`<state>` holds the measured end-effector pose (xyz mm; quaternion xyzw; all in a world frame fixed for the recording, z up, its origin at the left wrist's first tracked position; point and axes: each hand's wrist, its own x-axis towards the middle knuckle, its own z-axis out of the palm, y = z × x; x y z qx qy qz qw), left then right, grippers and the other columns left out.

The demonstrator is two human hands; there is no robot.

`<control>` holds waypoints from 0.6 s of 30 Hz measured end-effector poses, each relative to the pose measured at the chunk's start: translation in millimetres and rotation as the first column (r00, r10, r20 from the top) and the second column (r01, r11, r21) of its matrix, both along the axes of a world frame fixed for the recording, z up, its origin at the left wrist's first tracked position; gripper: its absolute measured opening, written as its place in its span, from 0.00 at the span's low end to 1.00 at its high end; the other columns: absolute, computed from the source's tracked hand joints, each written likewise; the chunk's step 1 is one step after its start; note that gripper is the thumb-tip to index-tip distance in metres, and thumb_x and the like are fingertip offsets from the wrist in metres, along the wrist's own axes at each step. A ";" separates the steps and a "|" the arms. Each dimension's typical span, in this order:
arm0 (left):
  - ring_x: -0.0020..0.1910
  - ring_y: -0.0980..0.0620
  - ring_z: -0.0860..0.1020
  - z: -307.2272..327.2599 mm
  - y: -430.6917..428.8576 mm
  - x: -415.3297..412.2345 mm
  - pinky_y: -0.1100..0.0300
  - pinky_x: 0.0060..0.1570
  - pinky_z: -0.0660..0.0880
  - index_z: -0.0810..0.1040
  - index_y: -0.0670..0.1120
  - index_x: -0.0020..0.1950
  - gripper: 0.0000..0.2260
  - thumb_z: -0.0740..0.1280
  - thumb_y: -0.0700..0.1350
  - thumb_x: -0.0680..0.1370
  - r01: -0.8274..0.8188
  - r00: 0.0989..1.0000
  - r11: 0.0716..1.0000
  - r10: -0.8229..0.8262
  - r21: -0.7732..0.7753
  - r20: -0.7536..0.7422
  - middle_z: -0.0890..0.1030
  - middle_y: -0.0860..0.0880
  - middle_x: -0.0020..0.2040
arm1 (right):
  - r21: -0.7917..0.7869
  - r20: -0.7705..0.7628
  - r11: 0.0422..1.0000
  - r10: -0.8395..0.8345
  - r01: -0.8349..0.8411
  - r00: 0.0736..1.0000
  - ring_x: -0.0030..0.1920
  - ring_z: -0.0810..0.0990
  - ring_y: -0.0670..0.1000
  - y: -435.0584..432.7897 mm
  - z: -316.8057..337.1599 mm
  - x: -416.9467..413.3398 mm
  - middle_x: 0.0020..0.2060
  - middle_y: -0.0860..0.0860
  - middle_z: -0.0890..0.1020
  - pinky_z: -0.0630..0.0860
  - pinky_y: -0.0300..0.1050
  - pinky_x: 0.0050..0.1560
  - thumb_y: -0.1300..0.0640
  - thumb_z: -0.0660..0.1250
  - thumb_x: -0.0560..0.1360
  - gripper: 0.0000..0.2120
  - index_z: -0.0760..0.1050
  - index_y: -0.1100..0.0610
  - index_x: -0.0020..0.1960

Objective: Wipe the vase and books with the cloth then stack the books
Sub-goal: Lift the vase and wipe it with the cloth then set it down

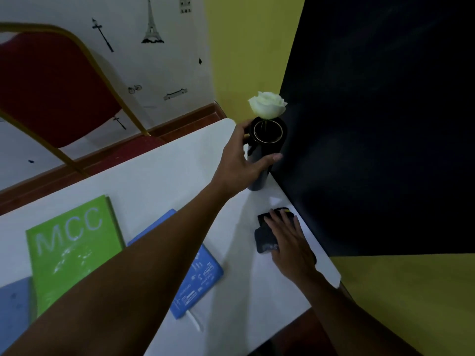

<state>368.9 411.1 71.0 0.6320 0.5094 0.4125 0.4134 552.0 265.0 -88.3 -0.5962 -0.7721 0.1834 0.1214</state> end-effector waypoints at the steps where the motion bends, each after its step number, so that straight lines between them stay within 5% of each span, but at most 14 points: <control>1: 0.62 0.65 0.74 -2.7 -0.5 0.2 0.66 0.63 0.73 0.65 0.49 0.74 0.34 0.78 0.51 0.73 0.001 1.000 1.000 -0.002 -0.009 -0.021 0.73 0.59 0.65 | -0.001 -0.006 1.000 -0.004 0.004 1.000 0.82 0.56 0.53 0.2 -0.2 0.2 0.80 0.50 0.65 0.55 0.61 0.81 0.63 0.76 0.68 0.40 0.67 0.53 0.78; 3: 0.60 0.64 0.73 -11.9 -2.2 0.6 0.70 0.59 0.70 0.66 0.48 0.74 0.34 0.78 0.51 0.72 -0.002 0.997 0.999 -0.001 -0.046 -0.071 0.74 0.57 0.66 | -0.001 -0.026 1.000 -0.015 0.015 1.000 0.82 0.56 0.52 0.7 0.4 0.9 0.79 0.49 0.65 0.53 0.59 0.81 0.64 0.76 0.68 0.41 0.67 0.52 0.78; 9: 0.71 0.44 0.72 -61.8 -14.1 1.5 0.51 0.70 0.72 0.66 0.45 0.75 0.34 0.77 0.47 0.74 -0.070 0.989 0.972 0.038 -0.224 -0.143 0.72 0.45 0.74 | -0.005 -0.064 0.999 -0.045 0.045 0.997 0.81 0.55 0.50 3.0 4.1 0.2 0.79 0.48 0.66 0.50 0.56 0.80 0.67 0.77 0.66 0.43 0.67 0.53 0.78; 18: 0.66 0.45 0.75 -93.6 -16.7 16.2 0.58 0.61 0.75 0.67 0.44 0.73 0.30 0.76 0.43 0.75 -0.148 0.987 0.956 0.128 -0.253 -0.096 0.75 0.43 0.70 | -0.002 -0.043 1.000 -0.018 0.018 0.999 0.81 0.53 0.49 6.9 0.9 1.8 0.80 0.46 0.63 0.48 0.54 0.80 0.67 0.78 0.67 0.44 0.66 0.53 0.78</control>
